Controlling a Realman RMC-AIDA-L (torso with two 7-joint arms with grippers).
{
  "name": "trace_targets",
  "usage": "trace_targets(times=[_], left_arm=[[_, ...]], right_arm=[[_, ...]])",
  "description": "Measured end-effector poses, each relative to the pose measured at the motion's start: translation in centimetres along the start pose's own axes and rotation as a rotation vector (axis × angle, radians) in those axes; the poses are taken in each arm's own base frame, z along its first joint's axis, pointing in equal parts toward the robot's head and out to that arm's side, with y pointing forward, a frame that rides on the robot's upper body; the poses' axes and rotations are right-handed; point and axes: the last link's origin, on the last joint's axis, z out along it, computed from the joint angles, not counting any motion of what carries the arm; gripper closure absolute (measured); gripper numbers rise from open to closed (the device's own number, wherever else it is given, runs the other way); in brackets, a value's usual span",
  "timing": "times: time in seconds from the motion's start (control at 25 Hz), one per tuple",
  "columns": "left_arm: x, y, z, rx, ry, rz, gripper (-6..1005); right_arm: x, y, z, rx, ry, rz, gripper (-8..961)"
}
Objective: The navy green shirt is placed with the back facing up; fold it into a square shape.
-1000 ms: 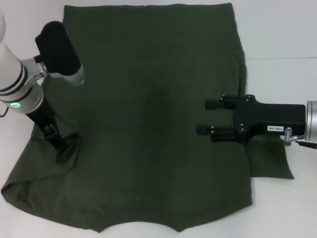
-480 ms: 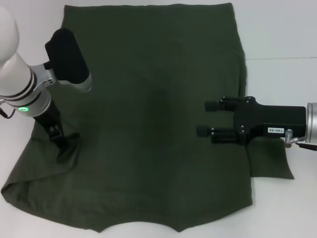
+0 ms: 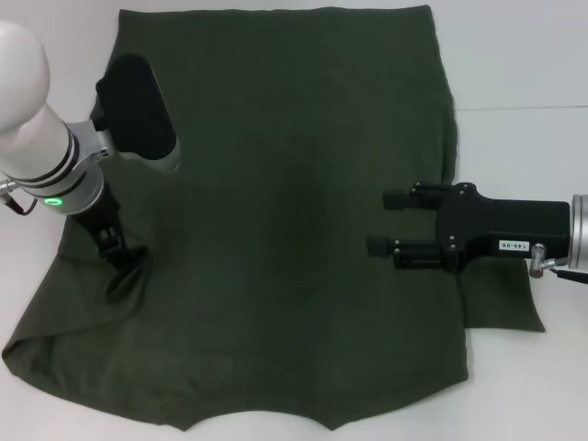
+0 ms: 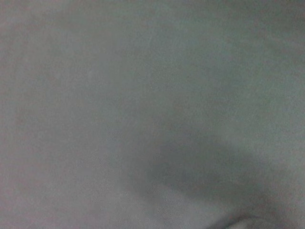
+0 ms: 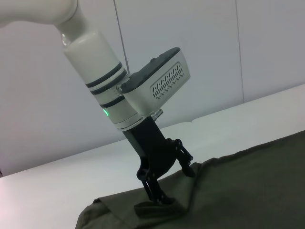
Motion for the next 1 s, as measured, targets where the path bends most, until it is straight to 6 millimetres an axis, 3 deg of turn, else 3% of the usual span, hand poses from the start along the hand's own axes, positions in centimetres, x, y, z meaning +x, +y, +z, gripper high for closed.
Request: trace_targets(times=[0.24, 0.48, 1.0], left_arm=[[-0.2, 0.3, 0.3, -0.004, -0.011, 0.019, 257], [-0.3, 0.7, 0.8, -0.014, -0.022, 0.027, 497], [-0.1, 1.5, 1.1, -0.033, -0.033, 0.053, 781]], right_arm=[[0.1, 0.1, -0.1, 0.001, 0.0, 0.004, 128], [0.3, 0.1, -0.3, 0.004, -0.001, 0.01, 128], [0.4, 0.1, -0.5, 0.011, -0.006, 0.014, 128]])
